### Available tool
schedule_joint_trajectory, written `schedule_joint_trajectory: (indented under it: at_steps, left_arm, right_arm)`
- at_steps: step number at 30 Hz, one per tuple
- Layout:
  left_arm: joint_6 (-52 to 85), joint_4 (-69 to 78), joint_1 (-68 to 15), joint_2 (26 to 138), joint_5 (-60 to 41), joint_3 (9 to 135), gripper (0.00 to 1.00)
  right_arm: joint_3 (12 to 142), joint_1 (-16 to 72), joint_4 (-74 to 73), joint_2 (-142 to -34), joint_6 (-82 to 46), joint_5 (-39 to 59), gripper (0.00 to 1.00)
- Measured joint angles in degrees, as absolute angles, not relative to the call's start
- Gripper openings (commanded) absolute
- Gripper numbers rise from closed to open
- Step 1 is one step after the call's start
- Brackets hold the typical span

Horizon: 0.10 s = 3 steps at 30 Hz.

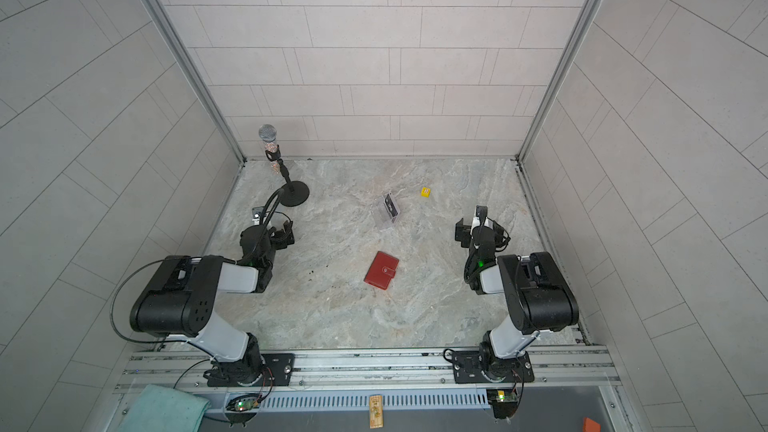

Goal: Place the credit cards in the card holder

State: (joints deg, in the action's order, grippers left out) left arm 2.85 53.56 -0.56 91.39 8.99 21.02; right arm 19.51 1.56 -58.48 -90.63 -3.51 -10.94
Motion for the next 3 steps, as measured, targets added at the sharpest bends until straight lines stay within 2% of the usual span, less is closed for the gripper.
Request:
schedule_joint_trajectory:
  at_steps: [3]
  left_arm:
    - [2.74,53.47,-0.56,91.39,8.99,21.02,1.00]
  right_arm:
    - [19.51,1.56,-58.48,-90.63,-3.42,-10.94,1.00]
